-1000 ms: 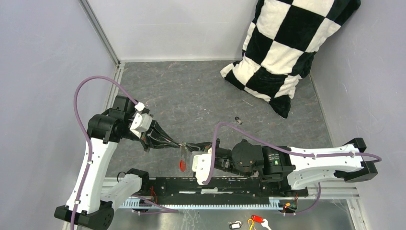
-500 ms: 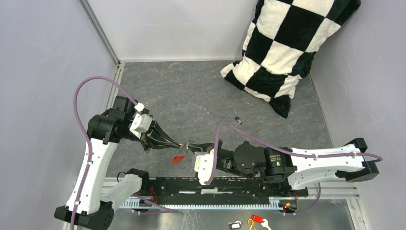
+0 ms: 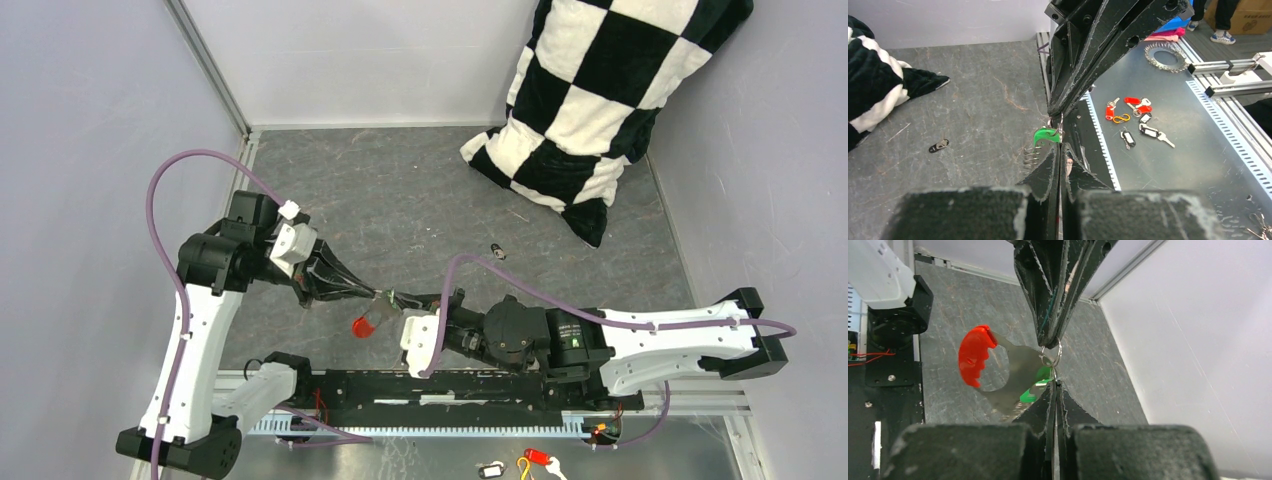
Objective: Put the keys on the keyring
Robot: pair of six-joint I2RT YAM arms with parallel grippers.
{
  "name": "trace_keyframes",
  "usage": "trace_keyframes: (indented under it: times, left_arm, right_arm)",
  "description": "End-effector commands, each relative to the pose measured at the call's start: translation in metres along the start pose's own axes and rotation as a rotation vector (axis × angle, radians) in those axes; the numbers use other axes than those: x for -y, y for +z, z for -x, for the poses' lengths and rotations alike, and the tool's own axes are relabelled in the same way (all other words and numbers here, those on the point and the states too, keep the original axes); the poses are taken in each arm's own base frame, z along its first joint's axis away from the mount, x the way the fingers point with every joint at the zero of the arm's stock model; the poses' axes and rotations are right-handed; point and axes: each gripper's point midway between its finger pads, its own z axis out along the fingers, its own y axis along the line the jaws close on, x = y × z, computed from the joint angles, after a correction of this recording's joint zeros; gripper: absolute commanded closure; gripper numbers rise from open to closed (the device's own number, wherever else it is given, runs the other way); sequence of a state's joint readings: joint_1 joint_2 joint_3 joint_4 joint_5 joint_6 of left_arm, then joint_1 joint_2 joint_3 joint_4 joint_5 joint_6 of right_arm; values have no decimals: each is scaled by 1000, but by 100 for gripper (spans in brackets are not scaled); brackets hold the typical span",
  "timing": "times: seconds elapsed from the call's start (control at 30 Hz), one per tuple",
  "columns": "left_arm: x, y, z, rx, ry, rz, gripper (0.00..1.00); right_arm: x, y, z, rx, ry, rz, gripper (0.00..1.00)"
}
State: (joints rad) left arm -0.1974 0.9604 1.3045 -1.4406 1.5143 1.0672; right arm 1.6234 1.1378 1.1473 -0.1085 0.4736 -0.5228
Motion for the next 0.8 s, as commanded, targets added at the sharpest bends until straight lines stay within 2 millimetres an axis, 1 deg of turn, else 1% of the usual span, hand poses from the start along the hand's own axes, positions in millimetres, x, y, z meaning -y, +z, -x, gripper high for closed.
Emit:
trace_keyframes:
  times: [0.0,0.17,0.23,0.27,0.4,0.6,0.77]
  left_arm:
    - [-2,-2,21,13,66,15,98]
    - [1,-1,28,40,58,-4,98]
    - [1,-2,29,37,63,1,98]
    - [1,-2,30,39,64,0,98]
    - [3,-3,32,56,59,1,98]
    - [5,-2,29,67,42,-2,98]
    - [9,-2,32,106,29,-20,98]
  right_arm:
    - [21,-8,-7,-42,25,-119,100]
    - [23,-11,-7,-11,46,-138,100]
    - [22,-12,-11,-10,46,-140,100]
    - [24,-11,-8,5,57,-155,100]
    - [28,-10,-15,-27,58,-202,99]
    - [26,-9,-11,22,104,-210,100]
    - [24,-7,-17,-2,114,-216,99]
